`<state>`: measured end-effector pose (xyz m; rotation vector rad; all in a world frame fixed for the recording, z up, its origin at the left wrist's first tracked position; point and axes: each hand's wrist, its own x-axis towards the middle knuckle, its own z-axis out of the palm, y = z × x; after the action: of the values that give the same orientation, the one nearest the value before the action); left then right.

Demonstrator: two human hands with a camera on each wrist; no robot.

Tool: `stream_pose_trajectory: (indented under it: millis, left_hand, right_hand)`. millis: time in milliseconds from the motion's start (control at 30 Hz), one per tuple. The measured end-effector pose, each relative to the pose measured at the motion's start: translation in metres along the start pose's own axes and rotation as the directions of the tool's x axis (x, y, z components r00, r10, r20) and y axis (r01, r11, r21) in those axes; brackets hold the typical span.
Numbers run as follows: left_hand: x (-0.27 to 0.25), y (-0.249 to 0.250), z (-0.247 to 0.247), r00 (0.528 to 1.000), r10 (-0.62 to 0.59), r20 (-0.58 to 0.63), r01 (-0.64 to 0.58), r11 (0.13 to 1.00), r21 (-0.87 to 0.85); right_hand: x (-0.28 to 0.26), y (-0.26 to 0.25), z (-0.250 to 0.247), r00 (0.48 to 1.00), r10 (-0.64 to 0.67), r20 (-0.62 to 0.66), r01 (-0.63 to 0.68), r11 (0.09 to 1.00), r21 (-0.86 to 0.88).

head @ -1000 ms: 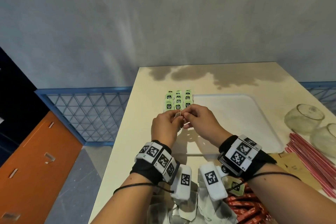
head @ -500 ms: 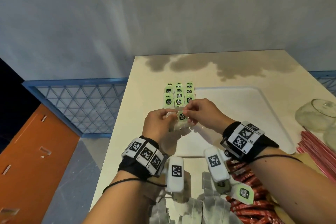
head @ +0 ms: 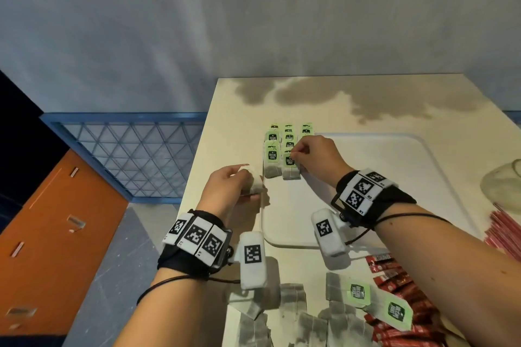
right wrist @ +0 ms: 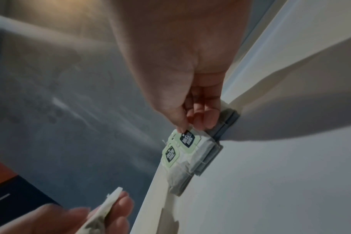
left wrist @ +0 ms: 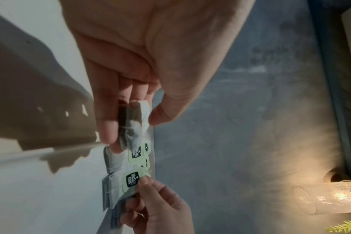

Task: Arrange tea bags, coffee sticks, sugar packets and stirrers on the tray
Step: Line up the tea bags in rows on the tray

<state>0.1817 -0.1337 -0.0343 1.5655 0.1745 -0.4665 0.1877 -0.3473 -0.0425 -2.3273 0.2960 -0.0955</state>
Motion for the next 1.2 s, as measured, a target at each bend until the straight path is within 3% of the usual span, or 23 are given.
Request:
stream_pose_trajectory:
  millis: [133,233,367,433,533,633,700,800,933,1033,1200]
  left_hand:
    - [-0.008,-0.002,0.001,0.997,0.030,0.077,-0.034,0.998,0.045]
    - [-0.015,-0.003,0.008,0.994,0.086,0.069,-0.090,0.994,0.059]
    - [-0.023,0.000,0.021,0.989,0.128,0.072,-0.133,0.989,0.061]
    - [-0.031,0.005,0.029,0.984,0.148,0.097,-0.156,0.985,0.072]
    - [-0.039,0.007,0.038,0.979,0.180,0.097,-0.190,0.976,0.104]
    - [-0.040,0.003,0.045,0.942,0.334,-0.026,-0.307,0.891,0.335]
    - [-0.048,0.004,0.052,0.906,0.423,-0.012,-0.371,0.808,0.458]
    - [-0.060,0.005,0.064,0.904,0.420,0.076,-0.405,0.787,0.467]
    - [-0.063,0.006,0.072,0.903,0.427,0.043,-0.407,0.820,0.403]
    - [-0.059,0.007,0.071,0.910,0.415,0.015,-0.394,0.852,0.344]
    - [-0.041,0.000,0.065,0.952,0.302,0.053,-0.306,0.923,0.233]
  right_hand:
    - [-0.005,0.000,-0.001,1.000,0.005,-0.026,-0.006,1.000,-0.028]
    - [-0.017,-0.002,-0.006,0.998,-0.002,-0.065,0.007,0.997,0.077]
    - [-0.051,-0.019,-0.013,0.997,-0.038,0.065,0.013,0.939,0.345]
    - [-0.067,-0.025,-0.015,0.991,-0.074,0.108,0.027,0.923,0.385]
    - [-0.080,-0.024,-0.017,0.995,-0.082,0.063,0.054,0.929,0.367]
    - [-0.087,-0.022,-0.023,0.999,-0.034,-0.036,0.044,0.951,0.307]
    - [-0.091,-0.023,-0.028,0.997,-0.013,-0.078,0.034,0.962,0.272]
    - [-0.097,-0.028,-0.032,0.994,-0.017,-0.106,0.042,0.971,0.234]
    - [-0.103,-0.030,-0.032,0.990,-0.053,-0.128,0.080,0.973,0.216]
    - [-0.107,-0.029,-0.036,0.995,-0.084,-0.050,0.095,0.951,0.293]
    - [-0.100,-0.013,-0.041,0.999,0.017,-0.050,0.004,0.919,0.395]
